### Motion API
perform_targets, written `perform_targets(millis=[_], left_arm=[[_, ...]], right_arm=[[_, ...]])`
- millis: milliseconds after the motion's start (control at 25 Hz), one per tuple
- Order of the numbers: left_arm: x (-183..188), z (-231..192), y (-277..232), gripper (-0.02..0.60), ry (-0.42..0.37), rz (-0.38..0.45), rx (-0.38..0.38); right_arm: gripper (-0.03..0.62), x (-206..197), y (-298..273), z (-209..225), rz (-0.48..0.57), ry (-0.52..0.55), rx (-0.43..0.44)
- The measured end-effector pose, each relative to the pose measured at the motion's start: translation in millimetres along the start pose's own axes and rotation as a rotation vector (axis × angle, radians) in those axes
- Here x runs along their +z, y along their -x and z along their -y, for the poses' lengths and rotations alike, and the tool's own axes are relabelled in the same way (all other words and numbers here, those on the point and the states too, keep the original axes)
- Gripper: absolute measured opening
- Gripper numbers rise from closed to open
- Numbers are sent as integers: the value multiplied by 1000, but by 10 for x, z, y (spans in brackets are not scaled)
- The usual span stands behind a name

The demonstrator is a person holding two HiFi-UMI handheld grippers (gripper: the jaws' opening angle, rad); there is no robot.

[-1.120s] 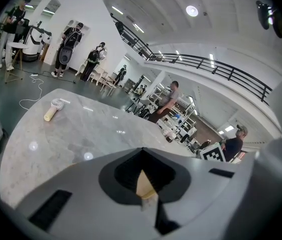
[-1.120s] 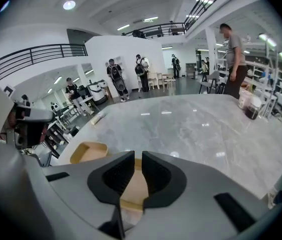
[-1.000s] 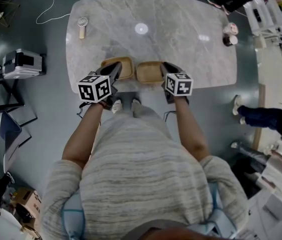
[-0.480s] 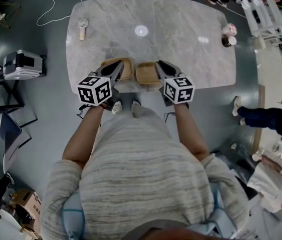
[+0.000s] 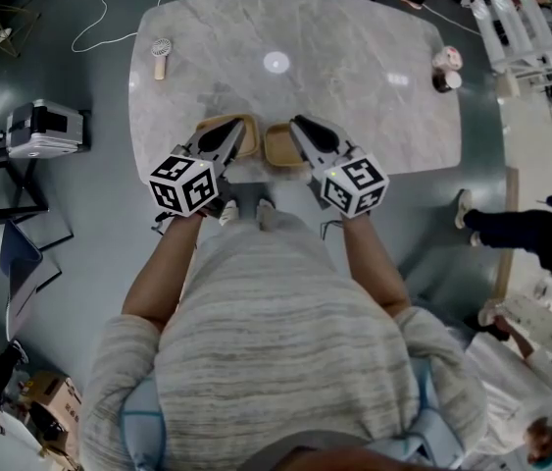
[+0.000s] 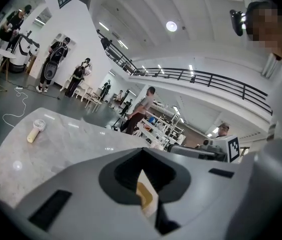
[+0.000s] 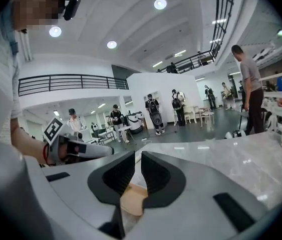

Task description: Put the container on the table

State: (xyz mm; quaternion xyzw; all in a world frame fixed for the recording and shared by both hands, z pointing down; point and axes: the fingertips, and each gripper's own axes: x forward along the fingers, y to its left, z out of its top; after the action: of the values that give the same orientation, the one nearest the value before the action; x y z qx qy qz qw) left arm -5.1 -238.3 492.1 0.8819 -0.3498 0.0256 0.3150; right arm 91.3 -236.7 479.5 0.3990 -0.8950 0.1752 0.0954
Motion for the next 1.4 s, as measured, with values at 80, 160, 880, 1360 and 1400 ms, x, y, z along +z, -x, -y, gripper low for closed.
perform_targets(millis=[80, 160, 880, 1360, 1400], left_arm=[[26, 24, 8, 2, -5, 13, -6], [50, 37, 11, 2, -10, 23, -8], [284, 192, 30, 2, -65, 133, -78], [269, 175, 54, 2, -54, 134, -75], [264, 173, 55, 2, -53, 134, -75]], right_arm=[[40, 77, 22, -55, 27, 5, 20], [40, 121, 35, -93, 45, 6, 34], [2, 342, 73, -197, 122, 62, 98], [2, 308, 63, -191, 105, 64, 105], [2, 299, 60, -195, 102, 66, 106]])
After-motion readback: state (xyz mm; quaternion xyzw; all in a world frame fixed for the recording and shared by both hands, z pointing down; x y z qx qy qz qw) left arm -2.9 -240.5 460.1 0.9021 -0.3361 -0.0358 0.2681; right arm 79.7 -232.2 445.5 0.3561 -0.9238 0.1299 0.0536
